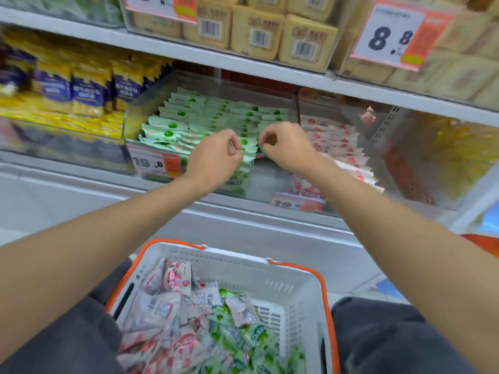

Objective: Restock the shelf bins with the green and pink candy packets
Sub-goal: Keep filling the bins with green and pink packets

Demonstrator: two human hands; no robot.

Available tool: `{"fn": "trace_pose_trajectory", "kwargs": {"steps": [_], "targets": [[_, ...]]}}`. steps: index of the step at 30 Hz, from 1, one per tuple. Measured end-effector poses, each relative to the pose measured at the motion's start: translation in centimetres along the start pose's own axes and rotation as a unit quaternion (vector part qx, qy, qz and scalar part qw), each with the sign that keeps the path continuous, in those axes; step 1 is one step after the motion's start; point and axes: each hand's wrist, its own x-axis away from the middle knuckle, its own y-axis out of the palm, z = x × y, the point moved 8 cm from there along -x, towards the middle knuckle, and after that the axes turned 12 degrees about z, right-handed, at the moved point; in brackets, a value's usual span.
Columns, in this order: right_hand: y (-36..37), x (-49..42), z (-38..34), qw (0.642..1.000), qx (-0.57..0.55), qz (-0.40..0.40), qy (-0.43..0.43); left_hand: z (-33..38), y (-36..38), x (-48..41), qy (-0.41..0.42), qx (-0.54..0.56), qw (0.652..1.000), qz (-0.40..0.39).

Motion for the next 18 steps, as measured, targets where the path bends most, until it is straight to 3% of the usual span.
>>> {"fn": "trace_pose_trajectory", "kwargs": {"steps": [3, 5, 8, 12, 15, 18], "targets": [[0.6, 5.4, -0.8, 0.997, -0.056, 0.06, -0.001, -1.2, 1.3, 5.0, -0.055, 0.04, 0.997, -0.039], [3.0, 9.3, -0.7, 0.996, -0.083, 0.032, 0.013, -3.0, 3.2, 8.3, -0.099, 0.025, 0.99, -0.093], [10.4, 16.5, 1.7, 0.98, -0.084, -0.165, 0.071, -6.4, 6.2, 13.3, -0.119, -0.03, 0.973, -0.195], [19.8, 28.2, 7.1, 0.893, -0.041, -0.412, 0.176, -11.9, 8.9, 19.1, -0.167, -0.119, 0.931, -0.301], [24.5, 35.9, 10.8, 0.827, 0.005, -0.497, 0.263, -14.6, 10.4, 22.0, -0.179, -0.149, 0.893, -0.386], [27.9, 41.5, 12.8, 0.783, 0.01, -0.523, 0.335, -15.1, 11.5, 23.2, -0.183, -0.135, 0.873, -0.431]]}}
